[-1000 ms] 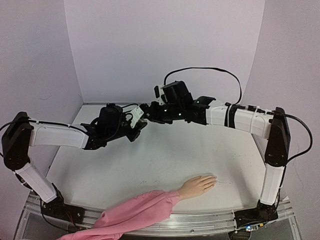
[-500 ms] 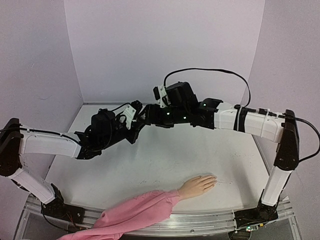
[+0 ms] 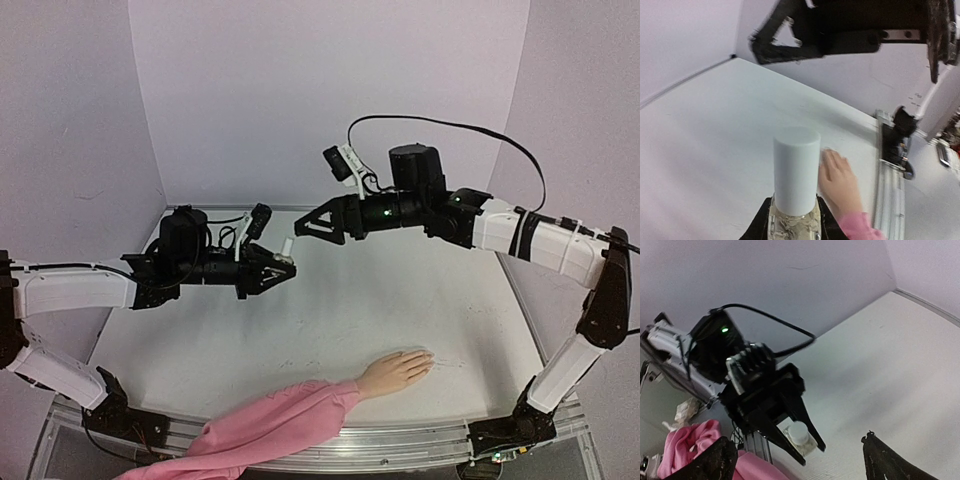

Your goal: Paint the nails

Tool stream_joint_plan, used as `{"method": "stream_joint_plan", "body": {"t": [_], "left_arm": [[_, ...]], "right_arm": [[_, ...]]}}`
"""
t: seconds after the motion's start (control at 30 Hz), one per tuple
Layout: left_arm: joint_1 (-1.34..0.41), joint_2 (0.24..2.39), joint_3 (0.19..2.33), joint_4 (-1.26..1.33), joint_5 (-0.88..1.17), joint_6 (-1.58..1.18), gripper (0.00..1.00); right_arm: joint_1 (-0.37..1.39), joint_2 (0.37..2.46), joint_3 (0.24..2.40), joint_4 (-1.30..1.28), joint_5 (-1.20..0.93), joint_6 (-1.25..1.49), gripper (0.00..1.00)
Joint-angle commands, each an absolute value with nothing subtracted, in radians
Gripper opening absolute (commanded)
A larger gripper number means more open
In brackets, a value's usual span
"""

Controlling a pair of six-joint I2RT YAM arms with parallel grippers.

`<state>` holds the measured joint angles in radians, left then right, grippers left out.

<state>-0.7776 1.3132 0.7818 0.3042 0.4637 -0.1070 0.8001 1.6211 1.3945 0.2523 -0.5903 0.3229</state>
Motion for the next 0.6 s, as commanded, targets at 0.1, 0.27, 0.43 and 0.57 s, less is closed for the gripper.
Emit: {"method": "stream_joint_plan", "body": {"t": [0.1,0.27,0.43,0.57], "left_arm": [[-0.776,1.292,0.847,0.307,0.934,-0.246,0.00],[-0.775,1.291,0.860,0.307,0.983,-0.264,0.00],[-0.776,1.290,0.873,0.307,1.009,-0.267,0.00],[-0.775,1.287,0.872,0.307,1.004,-0.262,0.00]], "right_arm": [[0.822,1.687,1.427,0.441,-0.975,0.250,0.78],[0.843,1.709,1.428,0.462,-1.024,0.247,0.65],[0.858,1.723,1.427,0.485,-1.029,0.259,0.50],[0.871,1.730,1.421,0.514,-1.037,0.276,0.38]]}}
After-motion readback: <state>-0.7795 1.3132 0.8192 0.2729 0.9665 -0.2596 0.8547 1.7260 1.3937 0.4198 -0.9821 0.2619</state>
